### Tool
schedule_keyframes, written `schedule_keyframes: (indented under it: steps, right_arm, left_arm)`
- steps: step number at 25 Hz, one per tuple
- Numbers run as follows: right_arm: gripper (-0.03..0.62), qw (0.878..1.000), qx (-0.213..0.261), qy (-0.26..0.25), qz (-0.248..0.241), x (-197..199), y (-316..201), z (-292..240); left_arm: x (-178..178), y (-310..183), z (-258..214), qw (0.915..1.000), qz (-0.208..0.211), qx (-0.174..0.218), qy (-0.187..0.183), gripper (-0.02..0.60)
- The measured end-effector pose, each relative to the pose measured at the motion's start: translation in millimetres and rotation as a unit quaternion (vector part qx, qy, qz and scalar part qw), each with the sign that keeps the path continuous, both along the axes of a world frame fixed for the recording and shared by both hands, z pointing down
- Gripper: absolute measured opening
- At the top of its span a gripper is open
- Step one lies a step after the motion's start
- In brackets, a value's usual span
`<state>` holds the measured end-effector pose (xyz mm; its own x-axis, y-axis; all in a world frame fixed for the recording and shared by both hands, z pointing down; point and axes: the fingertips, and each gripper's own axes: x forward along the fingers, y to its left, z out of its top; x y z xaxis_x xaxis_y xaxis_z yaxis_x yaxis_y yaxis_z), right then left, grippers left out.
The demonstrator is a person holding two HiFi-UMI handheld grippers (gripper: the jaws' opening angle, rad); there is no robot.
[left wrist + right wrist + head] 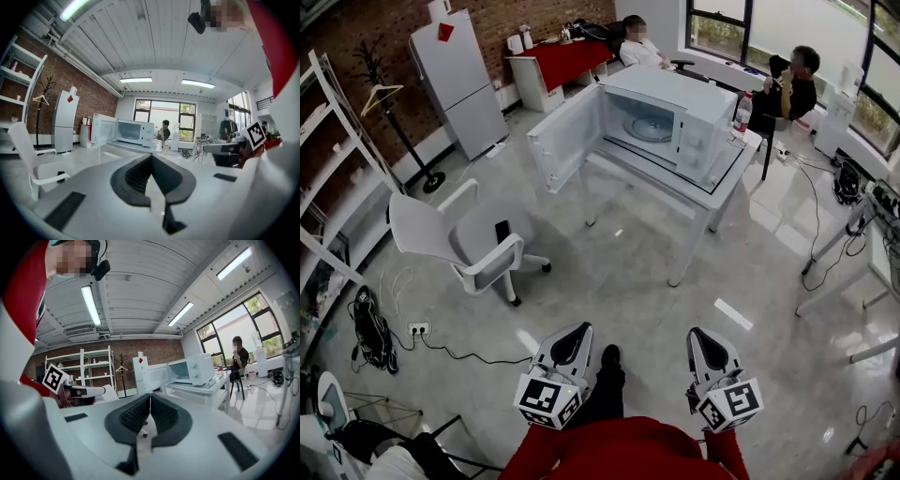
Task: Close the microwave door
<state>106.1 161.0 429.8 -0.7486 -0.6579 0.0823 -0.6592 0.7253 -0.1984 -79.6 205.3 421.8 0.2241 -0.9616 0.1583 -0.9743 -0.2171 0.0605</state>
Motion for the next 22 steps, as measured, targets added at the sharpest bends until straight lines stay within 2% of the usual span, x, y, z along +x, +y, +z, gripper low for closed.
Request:
schedule_keyframes:
  steps: [9, 14, 18, 22]
  right_arm:
    - [0.014, 1.000, 0.003, 0.009, 0.015, -66.7, -118.5, -18.4]
    - [0.014, 1.000, 0.013, 0.013, 0.020, -95.9, -167.7, -30.3]
    - [0.014, 0.999, 0.012, 0.020, 0.023, -104.0, -192.1, -32.6]
    - [0.014, 0.999, 0.009, 0.030, 0.032, -99.9, -221.0, -31.2]
  left_arm:
    - [-68.0, -119.6, -12.2, 0.9998, 0.018, 0.005, 0.004, 0.008]
    - [-96.0, -170.7, -16.4, 0.9996, 0.026, 0.010, 0.005, 0.008]
    - [-115.0, -201.2, -14.9, 0.9997, 0.018, 0.012, 0.010, 0.008]
    - [-139.8, -228.9, -13.9, 0.9995, -0.009, 0.015, 0.028, 0.008]
